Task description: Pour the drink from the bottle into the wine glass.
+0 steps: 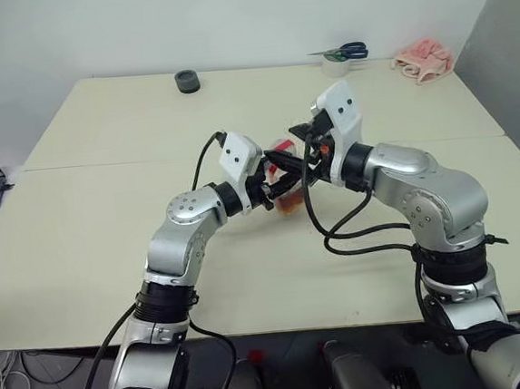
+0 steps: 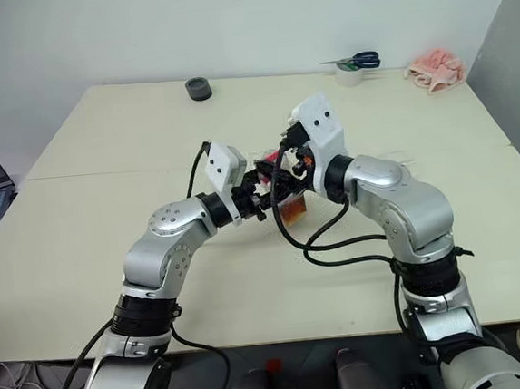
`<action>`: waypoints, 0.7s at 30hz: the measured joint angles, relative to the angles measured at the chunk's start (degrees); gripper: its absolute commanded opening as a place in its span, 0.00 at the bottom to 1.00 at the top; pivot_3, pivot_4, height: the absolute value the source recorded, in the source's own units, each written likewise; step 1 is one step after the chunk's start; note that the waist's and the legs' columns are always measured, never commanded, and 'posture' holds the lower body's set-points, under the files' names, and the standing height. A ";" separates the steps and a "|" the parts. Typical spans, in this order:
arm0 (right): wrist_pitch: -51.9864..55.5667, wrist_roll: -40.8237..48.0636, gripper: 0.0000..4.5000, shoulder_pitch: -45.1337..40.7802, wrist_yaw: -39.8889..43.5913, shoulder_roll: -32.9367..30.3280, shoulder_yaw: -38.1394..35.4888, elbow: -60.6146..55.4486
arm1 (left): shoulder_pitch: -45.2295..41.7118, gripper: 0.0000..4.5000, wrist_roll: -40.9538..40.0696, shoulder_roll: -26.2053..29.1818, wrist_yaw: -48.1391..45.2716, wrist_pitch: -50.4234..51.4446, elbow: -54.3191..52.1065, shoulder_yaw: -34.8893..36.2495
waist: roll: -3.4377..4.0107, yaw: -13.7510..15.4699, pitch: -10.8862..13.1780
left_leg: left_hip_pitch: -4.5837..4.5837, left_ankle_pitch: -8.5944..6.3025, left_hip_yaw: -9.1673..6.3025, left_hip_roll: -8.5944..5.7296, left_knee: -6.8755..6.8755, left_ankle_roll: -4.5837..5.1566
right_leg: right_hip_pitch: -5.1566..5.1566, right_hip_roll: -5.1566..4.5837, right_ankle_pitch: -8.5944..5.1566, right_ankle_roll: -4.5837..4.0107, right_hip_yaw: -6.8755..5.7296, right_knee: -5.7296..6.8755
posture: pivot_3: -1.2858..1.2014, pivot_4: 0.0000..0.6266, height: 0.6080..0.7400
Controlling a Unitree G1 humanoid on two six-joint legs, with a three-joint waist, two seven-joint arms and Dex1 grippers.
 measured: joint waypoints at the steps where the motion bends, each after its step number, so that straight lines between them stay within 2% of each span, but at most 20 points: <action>1: 0.05 0.41 0.48 -0.01 0.00 0.10 0.04 -0.05 | -0.03 0.48 0.00 0.00 0.04 0.00 0.00 0.01 | 0.00 0.00 0.00 | 0.00 0.00 0.00 0.00 0.00 0.00 | 0.00 0.00 0.00 0.00 -0.01 0.00 | 0.52 0.24 1.00; 2: 0.08 0.80 0.40 -0.04 -0.18 0.15 0.02 -0.05 | -0.04 0.48 0.00 0.00 0.04 0.00 0.00 0.07 | 0.00 0.00 0.00 | 0.00 0.00 0.00 0.00 0.00 0.00 | 0.00 0.00 0.00 0.00 -0.01 0.00 | 0.52 0.24 1.00; 10: -0.28 0.89 0.40 -0.86 -0.46 -0.48 0.89 0.43 | -0.19 0.48 -0.01 0.00 0.18 0.00 0.00 0.38 | 0.00 -0.03 0.00 | 0.00 0.00 0.00 0.00 0.00 0.00 | 0.00 0.01 -0.12 0.21 0.00 0.00 | 0.52 0.24 1.00; 12: -2.60 0.94 0.40 -2.56 2.11 -2.15 2.17 3.62 | -0.21 0.48 0.01 0.01 0.74 0.01 0.22 0.68 | 0.00 -0.07 0.00 | 0.01 0.00 0.02 0.00 0.00 0.00 | 0.00 0.01 -0.12 0.21 0.00 0.00 | 0.52 0.24 1.00; 15: -9.14 1.43 0.40 -6.33 14.15 -8.38 4.97 11.61 | -0.41 0.48 -0.04 -0.05 0.30 0.01 0.73 0.43 | 0.01 -0.08 0.01 | 0.01 0.00 0.04 -0.03 0.00 0.01 | 0.03 0.00 -0.13 0.22 0.00 -0.07 | 0.52 0.24 1.00; 16: -14.16 1.43 0.40 -8.79 21.81 -10.90 6.35 17.75 | -0.44 0.48 -0.04 0.01 -0.20 0.04 0.80 0.32 | 0.00 -0.10 0.01 | 0.01 0.00 0.07 -0.04 0.02 0.01 | 0.03 0.00 -0.13 0.22 0.01 -0.10 | 0.52 0.24 1.00; 19: -26.81 0.83 0.40 -14.32 38.11 -13.15 8.14 33.50 | -0.85 0.48 -0.08 0.13 -1.09 0.13 0.72 -0.18 | 0.01 -0.19 0.03 | 0.02 -0.01 0.08 -0.03 -0.01 0.02 | 0.06 0.00 -0.13 0.22 0.01 -0.16 | 0.52 0.24 1.00; 21: -34.99 -0.05 0.40 -18.11 45.65 -12.94 9.37 43.57 | -1.14 0.48 -0.03 0.30 -1.15 0.40 0.70 -0.22 | 0.01 -0.35 0.03 | 0.03 -0.01 0.08 0.00 -0.03 0.02 | 0.04 0.01 -0.11 0.20 0.01 -0.14 | 0.52 0.24 1.00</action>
